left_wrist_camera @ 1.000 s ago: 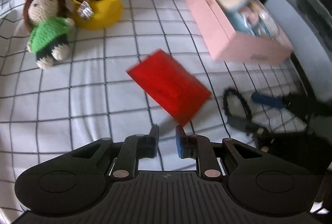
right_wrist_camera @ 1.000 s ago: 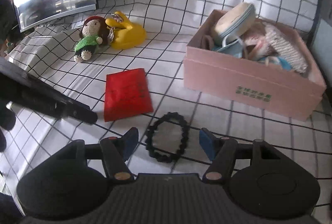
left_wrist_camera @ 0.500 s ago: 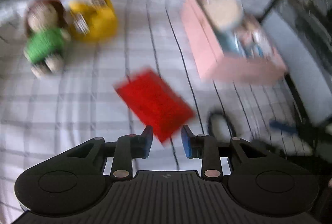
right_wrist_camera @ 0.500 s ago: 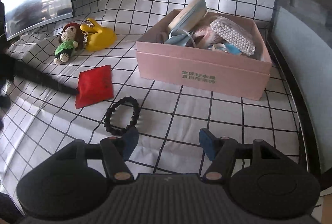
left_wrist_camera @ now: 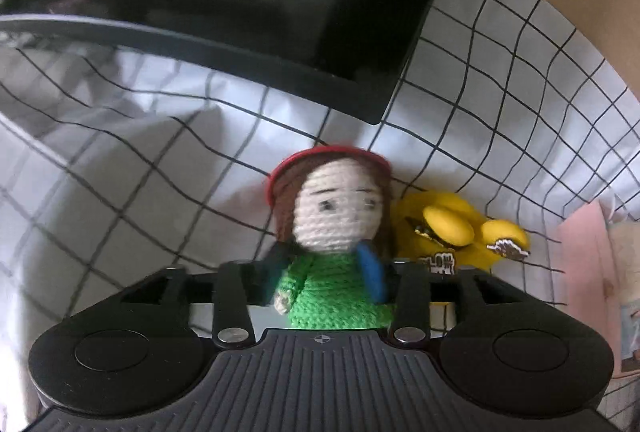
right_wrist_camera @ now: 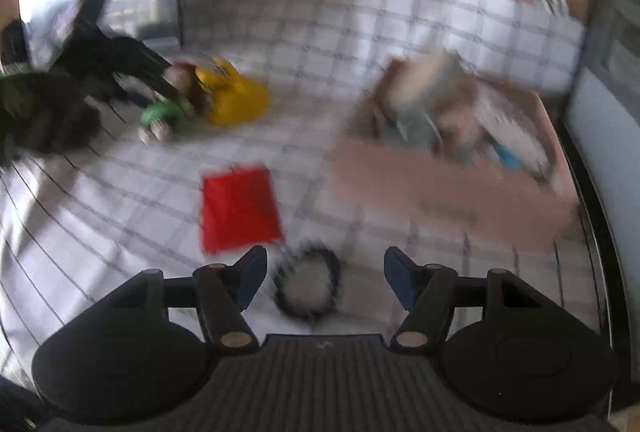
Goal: Organize soft objects
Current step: 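Grasp the crocheted doll in the green top with the left gripper, then grasp the yellow duck toy with the right gripper while the left gripper holds the doll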
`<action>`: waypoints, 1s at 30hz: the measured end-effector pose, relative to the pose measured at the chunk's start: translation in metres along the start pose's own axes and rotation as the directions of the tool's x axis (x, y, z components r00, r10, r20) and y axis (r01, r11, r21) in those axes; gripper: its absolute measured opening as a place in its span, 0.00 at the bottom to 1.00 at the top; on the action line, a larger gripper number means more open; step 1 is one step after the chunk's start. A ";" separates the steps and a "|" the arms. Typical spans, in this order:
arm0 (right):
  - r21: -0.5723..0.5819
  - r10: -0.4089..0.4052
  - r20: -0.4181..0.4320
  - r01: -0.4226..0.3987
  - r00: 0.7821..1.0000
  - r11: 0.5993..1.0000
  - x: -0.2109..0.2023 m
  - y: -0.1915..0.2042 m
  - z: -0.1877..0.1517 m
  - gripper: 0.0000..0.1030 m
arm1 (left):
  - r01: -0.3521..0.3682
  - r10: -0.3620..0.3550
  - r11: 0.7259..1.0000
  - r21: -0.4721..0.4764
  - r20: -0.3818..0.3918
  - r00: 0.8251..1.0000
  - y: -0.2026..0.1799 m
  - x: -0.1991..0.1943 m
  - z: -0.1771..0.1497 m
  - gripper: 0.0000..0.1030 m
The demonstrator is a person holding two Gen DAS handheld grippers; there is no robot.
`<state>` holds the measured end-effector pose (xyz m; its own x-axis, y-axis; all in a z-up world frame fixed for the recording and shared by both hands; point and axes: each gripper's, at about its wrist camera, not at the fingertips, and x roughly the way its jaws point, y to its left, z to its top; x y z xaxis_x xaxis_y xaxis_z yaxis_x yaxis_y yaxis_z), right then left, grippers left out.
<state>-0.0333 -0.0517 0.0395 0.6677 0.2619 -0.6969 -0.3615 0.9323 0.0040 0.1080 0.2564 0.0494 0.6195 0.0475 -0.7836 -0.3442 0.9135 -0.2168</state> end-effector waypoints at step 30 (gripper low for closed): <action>-0.062 -0.087 -0.004 0.087 0.996 0.994 0.232 0.110 0.142 0.87 | 0.292 -0.297 0.955 -0.057 -0.106 0.949 0.121 -0.067 -0.073 0.47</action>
<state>0.1745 0.1473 -0.0200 0.6940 0.1784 -0.6976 -0.3415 0.9344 -0.1008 -0.0267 0.3348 0.0333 0.6152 -0.2687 -0.7412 -0.1883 0.8628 -0.4691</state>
